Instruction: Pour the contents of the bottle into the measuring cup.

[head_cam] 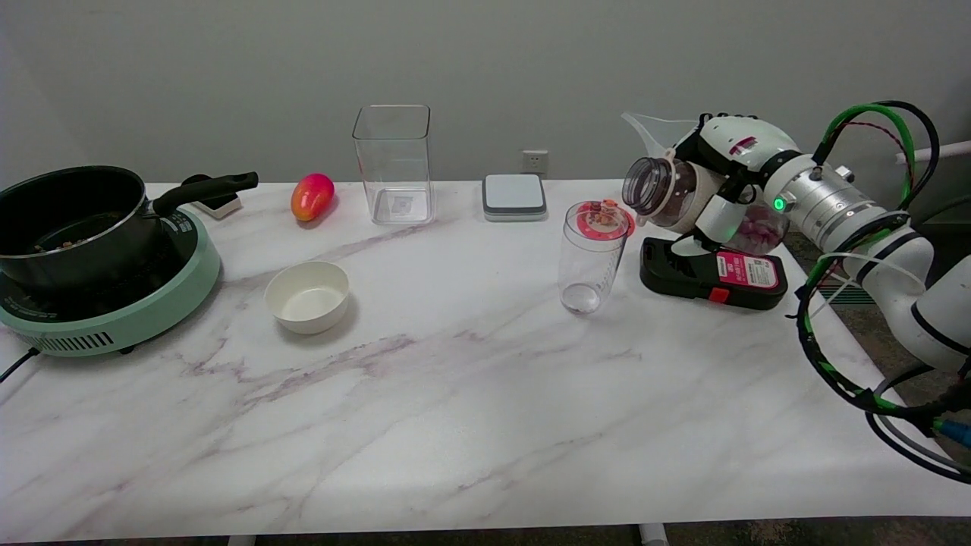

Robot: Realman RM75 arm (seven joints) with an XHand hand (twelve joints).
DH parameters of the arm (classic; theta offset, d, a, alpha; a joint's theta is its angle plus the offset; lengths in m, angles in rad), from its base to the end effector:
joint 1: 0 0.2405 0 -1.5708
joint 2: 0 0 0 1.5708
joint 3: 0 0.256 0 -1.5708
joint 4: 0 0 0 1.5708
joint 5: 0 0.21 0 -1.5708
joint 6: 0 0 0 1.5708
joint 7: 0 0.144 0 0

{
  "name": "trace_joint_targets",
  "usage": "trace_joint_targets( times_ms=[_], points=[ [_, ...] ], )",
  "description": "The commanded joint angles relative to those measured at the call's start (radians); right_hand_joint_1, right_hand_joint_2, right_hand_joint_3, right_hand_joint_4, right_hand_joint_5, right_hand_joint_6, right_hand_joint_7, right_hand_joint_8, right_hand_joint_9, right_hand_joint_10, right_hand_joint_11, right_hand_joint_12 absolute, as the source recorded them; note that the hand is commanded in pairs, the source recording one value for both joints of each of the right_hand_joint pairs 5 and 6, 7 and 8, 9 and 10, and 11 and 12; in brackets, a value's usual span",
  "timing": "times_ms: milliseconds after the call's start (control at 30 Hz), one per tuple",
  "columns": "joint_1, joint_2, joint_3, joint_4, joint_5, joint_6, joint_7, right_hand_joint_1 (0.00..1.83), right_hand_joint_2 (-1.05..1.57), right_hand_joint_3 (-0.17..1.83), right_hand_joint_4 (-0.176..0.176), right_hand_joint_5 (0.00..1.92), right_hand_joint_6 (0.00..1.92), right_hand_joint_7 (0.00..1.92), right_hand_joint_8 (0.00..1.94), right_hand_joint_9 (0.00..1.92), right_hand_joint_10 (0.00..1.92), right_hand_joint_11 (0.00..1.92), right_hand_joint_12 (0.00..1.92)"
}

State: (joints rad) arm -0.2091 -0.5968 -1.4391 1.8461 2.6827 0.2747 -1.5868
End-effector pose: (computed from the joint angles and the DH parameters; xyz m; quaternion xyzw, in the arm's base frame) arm -0.1272 -0.3203 0.4368 0.6634 -0.0356 0.0521 0.7456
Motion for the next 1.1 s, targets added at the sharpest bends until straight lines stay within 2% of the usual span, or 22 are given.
trace_joint_targets(
  times_ms=[33, 933, 1100],
  points=[
    [0.047, 0.062, -0.085, 0.010, 0.068, 0.052, -0.079, 1.63, 0.02, 1.44, 0.000, 1.29, 1.29, 1.47, 1.47, 1.21, 1.21, 1.00, 1.00],
    [0.055, 0.049, -0.107, 0.010, 0.068, 0.166, -0.077, 1.64, -0.03, 1.51, 0.000, 1.29, 1.29, 1.47, 1.47, 1.21, 1.21, 1.00, 1.00],
    [0.091, -0.015, -0.100, 0.010, 0.065, 0.143, -0.083, 1.64, -0.02, 1.50, 0.000, 1.30, 1.30, 1.48, 1.48, 1.21, 1.21, 1.01, 1.01]
  ],
)
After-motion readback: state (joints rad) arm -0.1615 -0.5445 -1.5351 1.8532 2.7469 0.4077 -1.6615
